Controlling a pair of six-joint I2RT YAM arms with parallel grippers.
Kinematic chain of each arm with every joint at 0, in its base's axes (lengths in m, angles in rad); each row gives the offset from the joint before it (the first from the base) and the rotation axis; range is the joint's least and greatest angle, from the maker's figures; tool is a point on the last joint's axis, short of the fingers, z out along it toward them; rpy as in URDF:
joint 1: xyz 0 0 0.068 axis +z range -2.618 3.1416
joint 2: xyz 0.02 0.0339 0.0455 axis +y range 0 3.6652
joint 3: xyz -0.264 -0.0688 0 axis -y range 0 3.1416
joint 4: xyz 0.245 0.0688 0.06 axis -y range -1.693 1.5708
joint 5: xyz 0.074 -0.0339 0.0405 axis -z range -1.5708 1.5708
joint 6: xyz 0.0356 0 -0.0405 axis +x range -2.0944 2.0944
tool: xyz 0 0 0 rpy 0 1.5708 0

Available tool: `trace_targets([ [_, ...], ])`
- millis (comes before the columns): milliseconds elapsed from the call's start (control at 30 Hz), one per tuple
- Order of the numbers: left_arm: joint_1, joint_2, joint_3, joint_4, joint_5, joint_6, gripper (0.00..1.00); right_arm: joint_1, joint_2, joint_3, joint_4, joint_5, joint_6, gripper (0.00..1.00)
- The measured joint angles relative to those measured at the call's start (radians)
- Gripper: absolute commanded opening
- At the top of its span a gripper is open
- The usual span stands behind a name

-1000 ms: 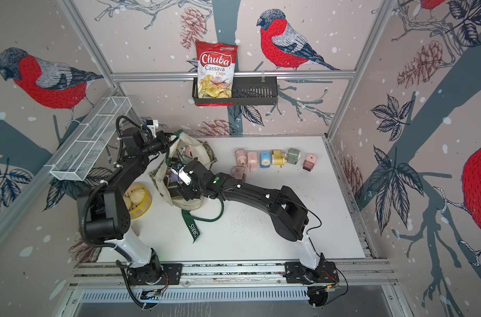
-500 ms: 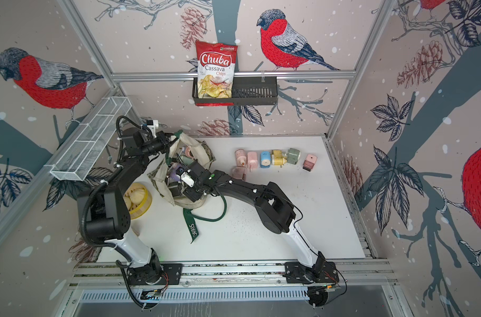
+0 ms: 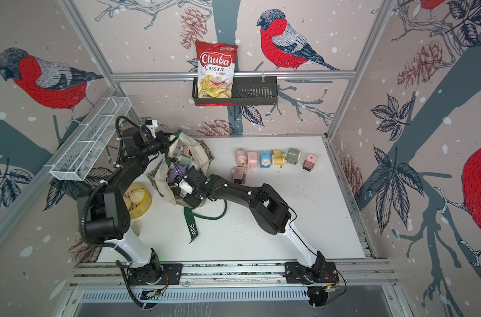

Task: Take out the pencil sharpeners from the tote bags
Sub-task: Pick up the pencil sharpener from the canvas bag.

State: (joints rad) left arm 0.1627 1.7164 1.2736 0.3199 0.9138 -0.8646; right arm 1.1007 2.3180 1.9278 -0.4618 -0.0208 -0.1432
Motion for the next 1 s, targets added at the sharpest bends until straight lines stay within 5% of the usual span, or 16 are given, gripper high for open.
trace_targets([
  [333,0.003,0.000,0.000,0.001,-0.002,0.000,0.00,0.044,0.104,0.087,-0.043,0.247,-0.018,0.71],
  [500,0.003,0.000,0.000,0.002,-0.006,0.000,0.00,0.053,0.128,0.116,-0.049,0.310,-0.018,0.60],
  [733,0.003,0.000,0.000,0.002,-0.006,0.000,0.00,0.051,0.106,0.106,-0.040,0.262,-0.029,0.33],
  [1000,0.005,0.000,0.000,0.002,-0.005,0.000,0.00,0.047,0.006,0.009,0.025,0.154,-0.012,0.29],
])
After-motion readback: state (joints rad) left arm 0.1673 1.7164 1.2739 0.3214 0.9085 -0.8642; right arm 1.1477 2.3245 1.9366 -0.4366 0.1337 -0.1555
